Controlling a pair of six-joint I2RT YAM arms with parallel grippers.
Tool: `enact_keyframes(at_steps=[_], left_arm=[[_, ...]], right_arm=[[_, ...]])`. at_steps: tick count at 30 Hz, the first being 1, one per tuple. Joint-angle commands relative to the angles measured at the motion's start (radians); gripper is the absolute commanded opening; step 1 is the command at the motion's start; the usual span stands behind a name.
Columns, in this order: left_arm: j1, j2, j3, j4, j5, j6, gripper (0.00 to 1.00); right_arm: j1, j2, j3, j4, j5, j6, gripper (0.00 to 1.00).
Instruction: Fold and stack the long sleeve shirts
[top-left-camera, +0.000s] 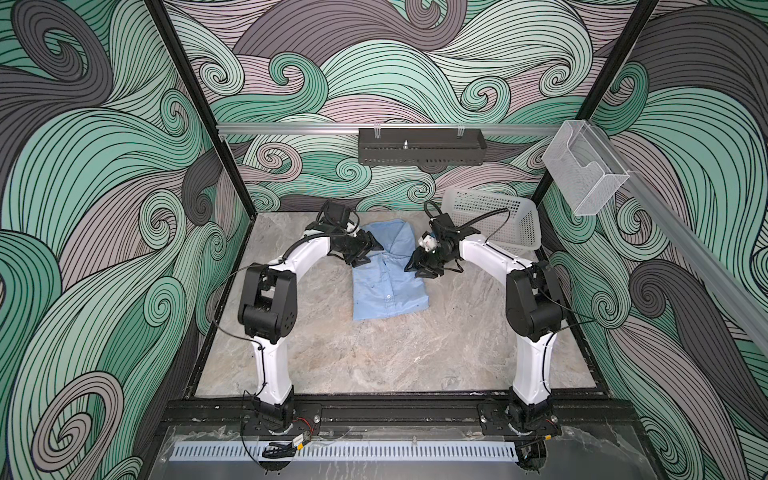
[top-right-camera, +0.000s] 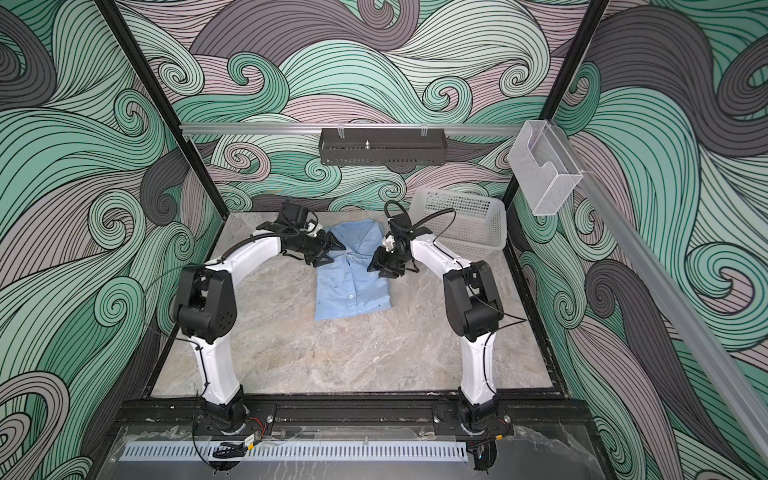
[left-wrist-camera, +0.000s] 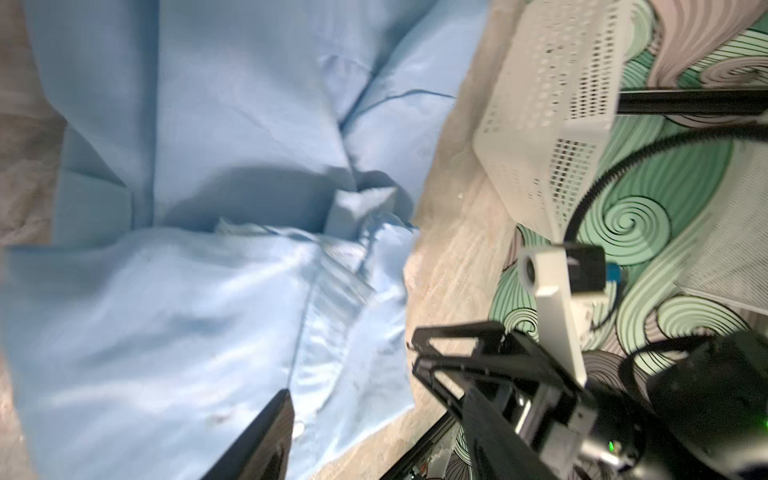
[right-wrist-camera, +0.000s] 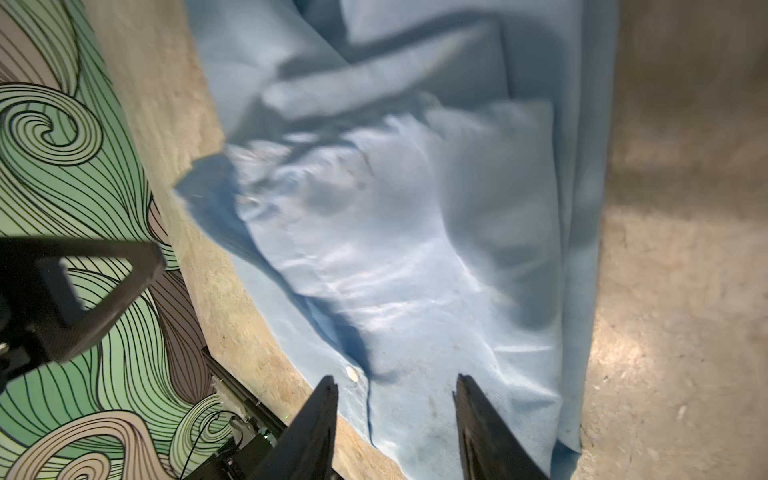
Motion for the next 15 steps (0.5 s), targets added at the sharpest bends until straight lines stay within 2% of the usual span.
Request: enact_keyframes(at_steps=[1, 6, 11, 15], left_arm=[[-0.057, -0.054, -0.131, 0.046, -0.003, -0.019, 0.64], [-0.152, 0.008, -0.304, 0.27, 0.045, -0.149, 0.6], [-0.197, 0.119, -0.296, 0.287, 0.044, -0.141, 0.59], [-0.202, 0.199, -0.295, 0.275, 0.062, -0.114, 0.58]], right_arm=[[-0.006, 0.032, 0.095, -0.057, 0.098, -0.089, 0.48], [-0.006, 0.213, 0.332, -0.068, 0.193, -0.2, 0.45], [-0.004, 0.453, 0.677, -0.212, 0.242, -0.309, 0.46], [-0.004, 0.576, 0.824, -0.263, 0.247, -0.325, 0.46]])
